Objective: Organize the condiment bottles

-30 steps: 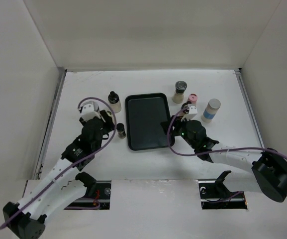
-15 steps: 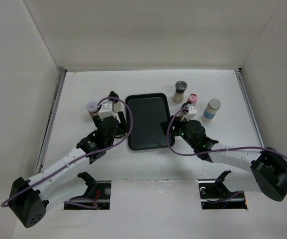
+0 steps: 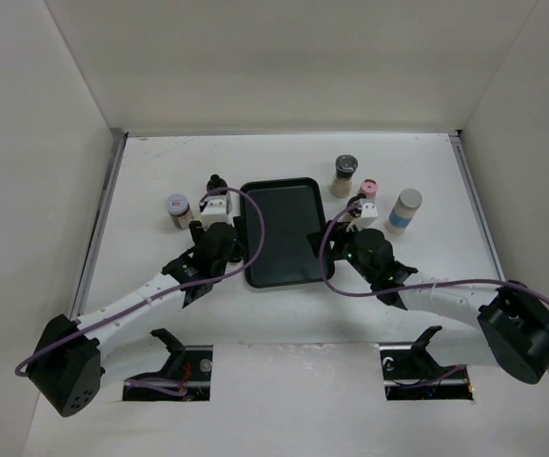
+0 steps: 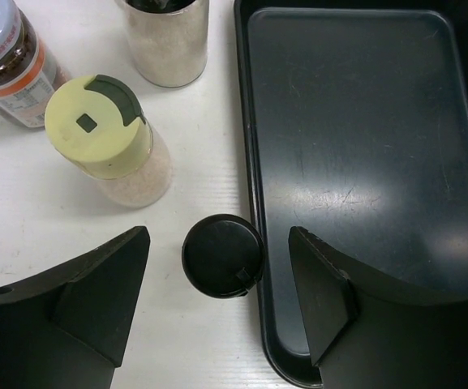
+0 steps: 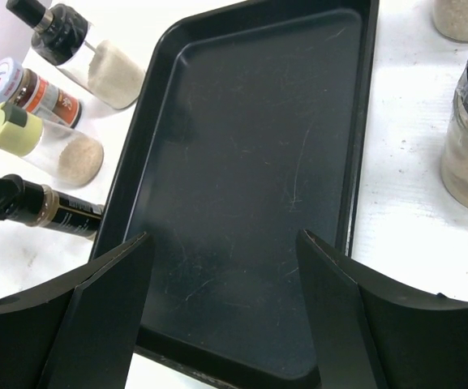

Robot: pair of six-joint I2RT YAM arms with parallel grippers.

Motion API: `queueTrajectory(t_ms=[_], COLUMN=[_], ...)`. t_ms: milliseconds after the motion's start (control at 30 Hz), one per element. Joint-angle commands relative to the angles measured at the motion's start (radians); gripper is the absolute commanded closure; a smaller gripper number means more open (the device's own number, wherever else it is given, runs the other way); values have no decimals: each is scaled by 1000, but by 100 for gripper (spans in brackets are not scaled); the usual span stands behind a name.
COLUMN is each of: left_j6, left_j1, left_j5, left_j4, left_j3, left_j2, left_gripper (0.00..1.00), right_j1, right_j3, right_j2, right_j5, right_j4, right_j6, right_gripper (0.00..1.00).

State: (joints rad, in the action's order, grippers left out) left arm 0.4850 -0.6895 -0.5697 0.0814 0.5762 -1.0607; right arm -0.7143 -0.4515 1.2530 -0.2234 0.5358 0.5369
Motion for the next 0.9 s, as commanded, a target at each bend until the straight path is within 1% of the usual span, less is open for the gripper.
queueTrajectory(t_ms=[0, 133, 267, 300, 400, 467, 500, 600, 700, 800, 867], left_j6=[-11, -13, -16, -22, -36, -40, -42, -60, -82, -105, -117], left_j1=[8, 5, 11, 14, 18, 15, 17, 12, 15, 26, 28], left_j5=[7, 14, 16, 21, 36, 25, 18, -13, -22, -3, 14], left_j4=[-57, -69, -114, -123, -149, -146, -140, -121, -132, -166, -225], left_j3=[-22, -16, -22, -19, -10, 4, 14, 53, 114, 198, 240], left_j2=[24, -30, -71, -77, -97, -104, -98, -49, -21, -85, -152], left_gripper=[32, 35, 42, 45, 57, 66, 68, 71, 72, 72, 72], right_j1=[2, 8, 5, 5, 5, 3, 8, 6, 8, 20, 16], right_j3=[-39, -41, -35, -32, -36, -32, -30, -33, -29, -26, -29], right_j2=[6, 14, 0, 2, 5, 0, 0, 5, -4, 3, -4], right_j5=[16, 21, 24, 25, 36, 33, 36, 38, 35, 38, 38], right_j4=[42, 38, 49, 53, 47, 55, 56, 56, 59, 61, 53], right_j6=[11, 15, 12, 15, 15, 12, 15, 20, 18, 32, 31], right_gripper=[23, 23, 23, 23, 23, 23, 23, 24, 24, 24, 24])
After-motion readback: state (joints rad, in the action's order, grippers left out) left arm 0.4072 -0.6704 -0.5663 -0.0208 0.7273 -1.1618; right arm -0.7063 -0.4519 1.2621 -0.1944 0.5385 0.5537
